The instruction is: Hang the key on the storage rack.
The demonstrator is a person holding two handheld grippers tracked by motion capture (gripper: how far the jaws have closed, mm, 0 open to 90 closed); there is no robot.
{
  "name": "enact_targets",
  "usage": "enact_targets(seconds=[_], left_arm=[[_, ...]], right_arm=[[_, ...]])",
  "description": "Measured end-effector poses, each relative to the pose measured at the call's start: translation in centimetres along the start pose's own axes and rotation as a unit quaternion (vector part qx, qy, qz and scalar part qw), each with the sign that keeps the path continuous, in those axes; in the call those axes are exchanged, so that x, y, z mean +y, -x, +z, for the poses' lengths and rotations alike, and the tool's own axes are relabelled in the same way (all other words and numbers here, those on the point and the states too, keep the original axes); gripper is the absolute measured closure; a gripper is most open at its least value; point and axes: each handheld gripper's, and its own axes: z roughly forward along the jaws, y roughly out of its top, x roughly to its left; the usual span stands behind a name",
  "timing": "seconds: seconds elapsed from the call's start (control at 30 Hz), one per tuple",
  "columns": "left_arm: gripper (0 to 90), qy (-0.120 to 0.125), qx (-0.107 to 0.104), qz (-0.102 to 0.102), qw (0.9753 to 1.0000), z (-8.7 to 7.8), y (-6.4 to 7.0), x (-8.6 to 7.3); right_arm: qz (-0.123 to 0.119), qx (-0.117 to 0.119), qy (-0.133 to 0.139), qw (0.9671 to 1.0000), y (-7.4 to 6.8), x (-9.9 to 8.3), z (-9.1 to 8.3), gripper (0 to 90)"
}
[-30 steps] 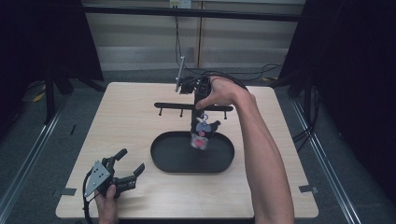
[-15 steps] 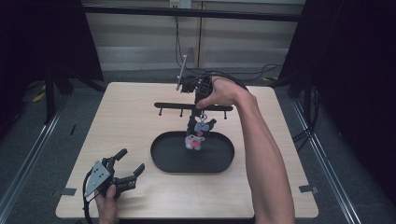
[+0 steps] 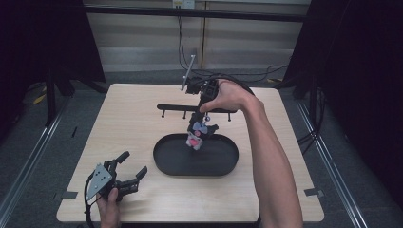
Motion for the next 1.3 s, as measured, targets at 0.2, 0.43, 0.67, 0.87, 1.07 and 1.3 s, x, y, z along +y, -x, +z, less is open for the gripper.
enact_targets(seconds=[0.2, 0.43, 0.67, 0.87, 1.07, 1.3], left_arm=[[15.2, 0.001, 0.001, -0.002, 1.0000, 0.0, 0.0, 0.0], [15.2, 0.000, -0.002, -0.002, 1.0000, 0.0, 0.0, 0.0], [15.2, 0.001, -0.002, -0.002, 1.0000, 0.0, 0.0, 0.0], [15.2, 0.000, -0.002, -0.001, 1.0000, 0.0, 0.0, 0.0], [15.2, -0.003, -0.003, 0.001, 1.0000, 0.0, 0.0, 0.0], [15.2, -0.003, -0.003, 0.001, 1.0000, 0.0, 0.0, 0.0]], right_arm=[[0.009, -0.002, 0.034, 0.9994, -0.7, -0.6, -0.6, 64.4], [0.018, -0.011, 0.087, 0.9960, -1.7, -1.6, -1.0, 57.3], [0.019, -0.004, 0.114, 0.9933, -3.0, -2.6, -0.7, 56.7], [0.011, -0.019, 0.136, 0.9904, -4.3, -3.3, -0.2, 56.4], [0.004, -0.016, 0.144, 0.9895, -5.6, -3.8, 0.1, 54.5], [-0.006, -0.025, 0.191, 0.9812, -7.0, -5.2, 1.0, 49.0]])
